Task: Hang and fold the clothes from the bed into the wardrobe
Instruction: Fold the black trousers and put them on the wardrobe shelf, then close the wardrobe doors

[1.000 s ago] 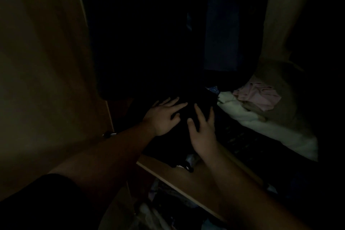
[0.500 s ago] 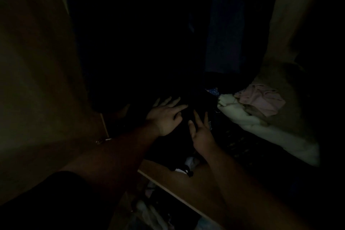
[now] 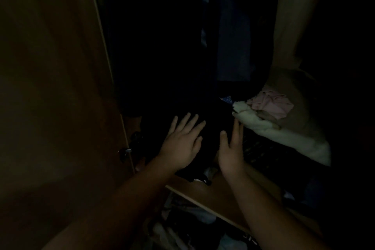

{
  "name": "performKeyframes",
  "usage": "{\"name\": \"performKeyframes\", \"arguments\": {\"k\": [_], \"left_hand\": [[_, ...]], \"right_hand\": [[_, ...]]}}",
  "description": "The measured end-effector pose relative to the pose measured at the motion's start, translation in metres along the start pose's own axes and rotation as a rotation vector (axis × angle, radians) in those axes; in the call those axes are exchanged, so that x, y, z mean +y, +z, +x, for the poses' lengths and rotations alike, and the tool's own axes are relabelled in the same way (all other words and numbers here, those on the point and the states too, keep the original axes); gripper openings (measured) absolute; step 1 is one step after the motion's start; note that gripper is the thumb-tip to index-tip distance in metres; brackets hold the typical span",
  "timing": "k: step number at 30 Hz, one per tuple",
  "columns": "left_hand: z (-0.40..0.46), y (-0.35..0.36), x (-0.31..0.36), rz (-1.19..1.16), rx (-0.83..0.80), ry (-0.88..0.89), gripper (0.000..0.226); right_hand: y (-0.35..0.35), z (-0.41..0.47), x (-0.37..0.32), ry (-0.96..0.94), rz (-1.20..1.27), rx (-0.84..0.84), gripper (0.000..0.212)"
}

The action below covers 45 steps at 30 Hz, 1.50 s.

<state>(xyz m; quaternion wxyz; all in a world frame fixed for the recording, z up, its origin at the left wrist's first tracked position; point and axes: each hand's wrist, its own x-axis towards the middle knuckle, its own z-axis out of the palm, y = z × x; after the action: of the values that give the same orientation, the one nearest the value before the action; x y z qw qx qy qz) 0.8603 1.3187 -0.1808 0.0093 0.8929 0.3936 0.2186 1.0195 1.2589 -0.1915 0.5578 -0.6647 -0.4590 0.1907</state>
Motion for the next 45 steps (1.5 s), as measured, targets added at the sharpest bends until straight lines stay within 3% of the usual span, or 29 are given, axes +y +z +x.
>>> {"name": "performKeyframes", "arguments": {"k": [5,9,15,22,26,30,34,39,45], "left_hand": [[-0.026,0.026,0.014,0.114,-0.016,0.084,0.057],[-0.021,0.031,0.003,0.156,-0.071,0.072,0.057],[-0.030,0.022,0.008,0.120,-0.093,0.083,0.058],[-0.067,0.001,0.057,0.022,-0.143,0.072,0.064],[-0.098,0.001,0.092,-0.008,-0.249,0.038,0.065],[-0.134,-0.002,0.131,-0.061,-0.356,0.150,0.066],[-0.178,-0.017,0.186,-0.093,-0.369,0.224,0.066],[-0.256,-0.033,0.273,-0.085,-0.374,0.303,0.067],[-0.361,-0.043,0.376,-0.094,-0.397,0.448,0.067]], "right_hand": [[0.020,-0.024,0.010,0.294,0.425,-0.079,0.057],[0.043,-0.017,0.016,0.398,0.387,-0.152,0.071],[0.018,-0.033,0.000,0.388,0.464,-0.128,0.065],[-0.046,-0.115,0.003,0.271,0.104,0.088,0.054],[-0.091,-0.172,0.000,0.251,-0.148,0.059,0.061],[-0.131,-0.223,-0.003,0.225,-0.349,0.071,0.064],[-0.167,-0.287,-0.030,0.216,-0.478,0.137,0.058],[-0.226,-0.392,-0.060,0.175,-0.810,0.198,0.063],[-0.290,-0.542,-0.041,0.266,-0.688,0.235,0.068]]}}
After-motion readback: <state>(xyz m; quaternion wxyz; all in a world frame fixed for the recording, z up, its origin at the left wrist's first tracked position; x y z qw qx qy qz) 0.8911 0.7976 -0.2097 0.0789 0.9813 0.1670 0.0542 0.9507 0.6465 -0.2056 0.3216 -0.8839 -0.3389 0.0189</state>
